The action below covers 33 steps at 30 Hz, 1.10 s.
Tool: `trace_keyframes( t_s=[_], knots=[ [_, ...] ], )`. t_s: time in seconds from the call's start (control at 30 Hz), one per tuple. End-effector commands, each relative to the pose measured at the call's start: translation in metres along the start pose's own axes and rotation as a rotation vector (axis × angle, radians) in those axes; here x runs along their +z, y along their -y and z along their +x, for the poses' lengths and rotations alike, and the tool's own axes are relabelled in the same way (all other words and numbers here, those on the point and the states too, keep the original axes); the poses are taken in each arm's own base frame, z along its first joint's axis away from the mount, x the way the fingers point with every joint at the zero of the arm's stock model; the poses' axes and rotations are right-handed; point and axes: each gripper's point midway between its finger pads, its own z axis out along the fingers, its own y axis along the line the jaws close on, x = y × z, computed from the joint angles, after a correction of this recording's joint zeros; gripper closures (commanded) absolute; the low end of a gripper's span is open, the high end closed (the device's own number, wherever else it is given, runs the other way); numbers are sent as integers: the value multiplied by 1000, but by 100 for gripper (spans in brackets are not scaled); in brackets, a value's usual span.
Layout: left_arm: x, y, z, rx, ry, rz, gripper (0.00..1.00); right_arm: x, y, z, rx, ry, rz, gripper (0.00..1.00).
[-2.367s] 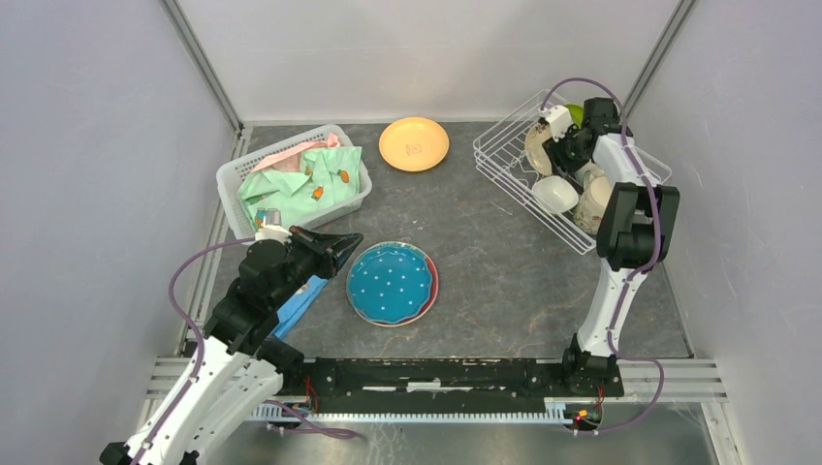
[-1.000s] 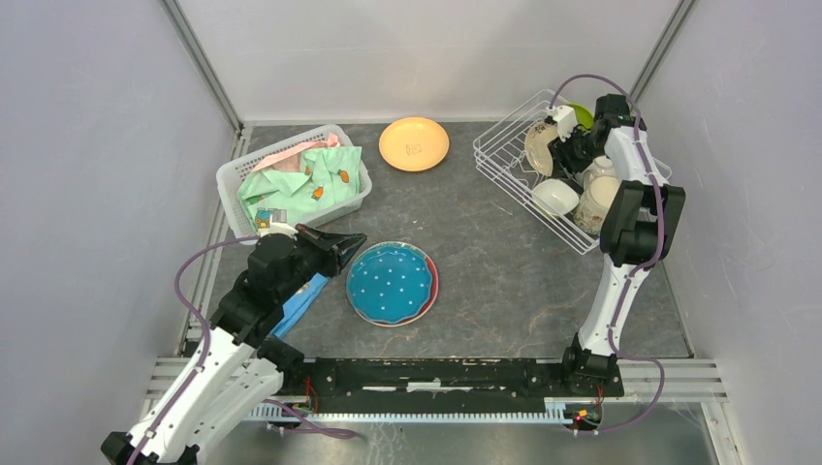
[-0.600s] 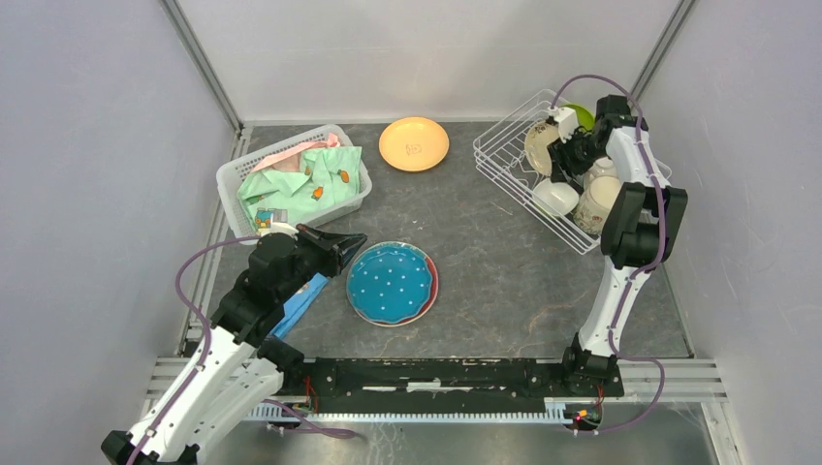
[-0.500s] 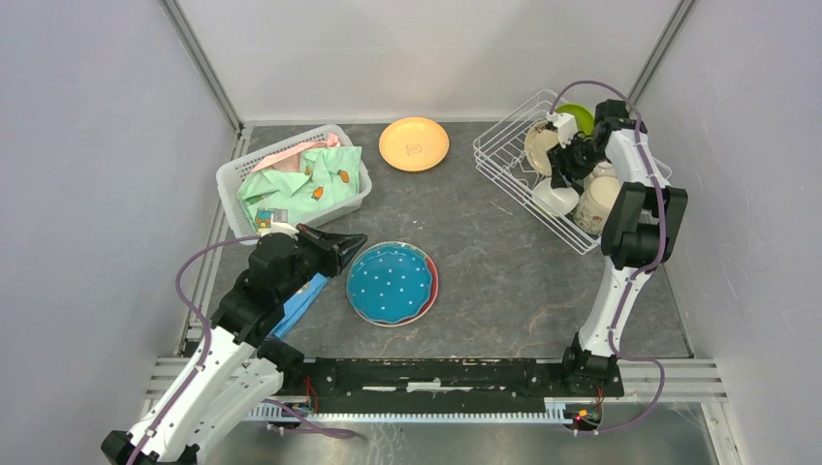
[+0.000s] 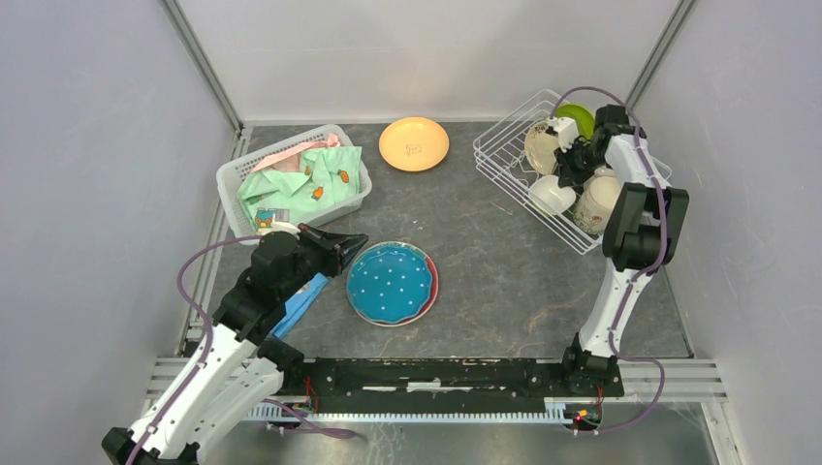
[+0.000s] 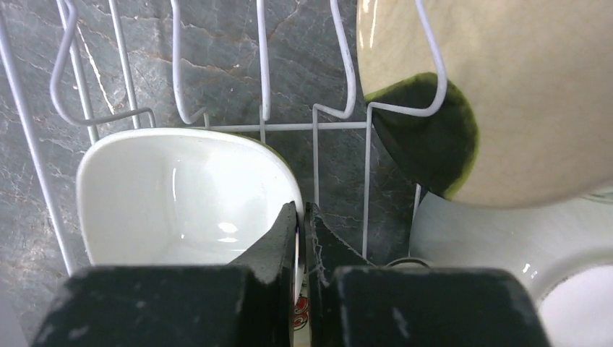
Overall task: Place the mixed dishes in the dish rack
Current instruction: Pick up the bowl from the dish rack.
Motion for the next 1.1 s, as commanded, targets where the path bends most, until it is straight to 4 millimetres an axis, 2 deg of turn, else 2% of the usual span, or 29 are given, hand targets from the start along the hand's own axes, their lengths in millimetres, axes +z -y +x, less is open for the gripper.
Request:
trace_keyframes(
  t_s=[0.0, 0.2, 0.3, 0.43, 0.67, 0.73, 0.9, 1.07],
  knots=[
    [-2, 14, -3, -19, 13, 40, 98, -37, 10, -35, -64, 155, 131, 99],
    [-6, 16, -2, -19, 10, 55, 98, -69, 21, -51, -130, 207, 351, 100],
    [-8, 17, -2, -19, 14, 63, 98, -91, 26, -63, -185, 240, 535, 100],
    [-14, 21, -1, -18, 7, 84, 98, -113, 30, -69, -275, 302, 798, 100],
    [-21, 26, 1, -16, -3, 113, 98, -150, 39, -61, -275, 273, 1106, 100],
    [-22, 26, 2, -15, -4, 118, 98, -157, 29, -67, -299, 288, 1163, 100],
    [-25, 28, 3, -12, -6, 130, 98, -180, 19, -62, -316, 287, 1311, 100],
    [-28, 29, 4, -11, -7, 138, 98, -182, 15, -62, -371, 242, 1393, 100]
  ],
)
